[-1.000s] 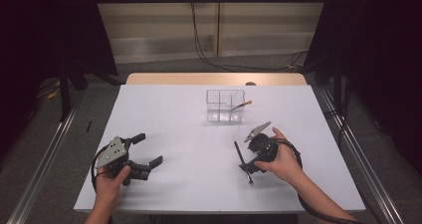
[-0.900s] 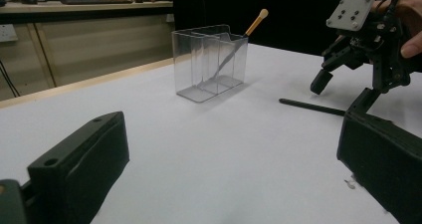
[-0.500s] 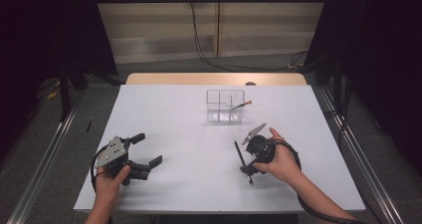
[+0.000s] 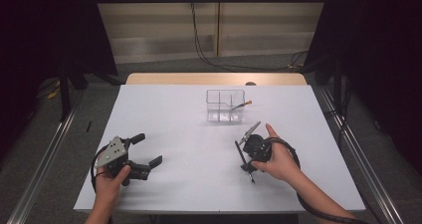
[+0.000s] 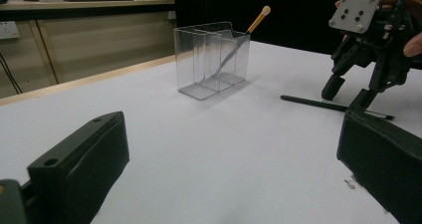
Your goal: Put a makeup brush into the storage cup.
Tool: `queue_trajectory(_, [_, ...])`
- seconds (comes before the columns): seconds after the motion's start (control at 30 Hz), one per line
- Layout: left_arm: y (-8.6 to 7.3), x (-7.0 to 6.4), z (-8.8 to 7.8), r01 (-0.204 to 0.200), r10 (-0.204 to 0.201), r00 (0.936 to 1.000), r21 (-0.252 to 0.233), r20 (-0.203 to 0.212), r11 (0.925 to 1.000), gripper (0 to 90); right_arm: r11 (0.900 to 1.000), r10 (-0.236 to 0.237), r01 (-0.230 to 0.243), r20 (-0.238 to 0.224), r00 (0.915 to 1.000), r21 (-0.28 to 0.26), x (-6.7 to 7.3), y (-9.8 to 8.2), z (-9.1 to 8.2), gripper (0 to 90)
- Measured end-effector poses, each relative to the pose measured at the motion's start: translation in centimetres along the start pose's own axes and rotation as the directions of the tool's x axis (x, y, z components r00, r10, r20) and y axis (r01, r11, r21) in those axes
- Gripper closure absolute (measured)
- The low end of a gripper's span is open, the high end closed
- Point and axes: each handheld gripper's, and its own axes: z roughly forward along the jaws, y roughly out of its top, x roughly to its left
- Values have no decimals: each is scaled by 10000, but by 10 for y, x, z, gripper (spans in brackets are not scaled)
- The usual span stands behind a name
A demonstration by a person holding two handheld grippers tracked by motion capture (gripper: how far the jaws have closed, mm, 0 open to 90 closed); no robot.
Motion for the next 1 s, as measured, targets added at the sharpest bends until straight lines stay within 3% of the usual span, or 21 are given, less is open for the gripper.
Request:
queue_trajectory(0.03, [0, 0, 0, 18, -18, 10000, -5, -18, 10000, 0, 9999, 51, -51, 18, 10000, 157, 0, 2, -1, 553])
queue_trajectory(0.13, [0, 1, -1, -5, 5, 10000, 0, -22, 10000, 0, 9997, 8, -9, 4, 10000, 248, -1, 3, -1, 585])
queue_trajectory(0.17, [0, 1, -1, 8, -8, 10000, -6, -16, 10000, 0, 9995, 4, -5, 6, 10000, 324, -1, 4, -2, 673])
queue_trajectory(0.4, [0, 0, 0, 38, -38, 10000, 13, 13, 10000, 0, 9987, 305, -301, -98, 9995, 420, -5, 5, -2, 721])
queue_trajectory(0.53, [-1, 0, 0, 11, -11, 10000, 42, 23, 10000, 0, 9970, 518, -510, -140, 9986, 579, -9, 7, -2, 803])
queue_trajectory(0.67, [-1, 0, 0, 74, -74, 10000, 12, 25, 10000, 0, 9955, 625, -608, -209, 9978, 733, -12, 9, -1, 818])
queue_trajectory(1.0, [-1, -1, 2, 69, -70, 9999, 87, 113, 9999, 0, 9911, 353, -330, -152, 9993, 1291, -12, 17, 1, 843])
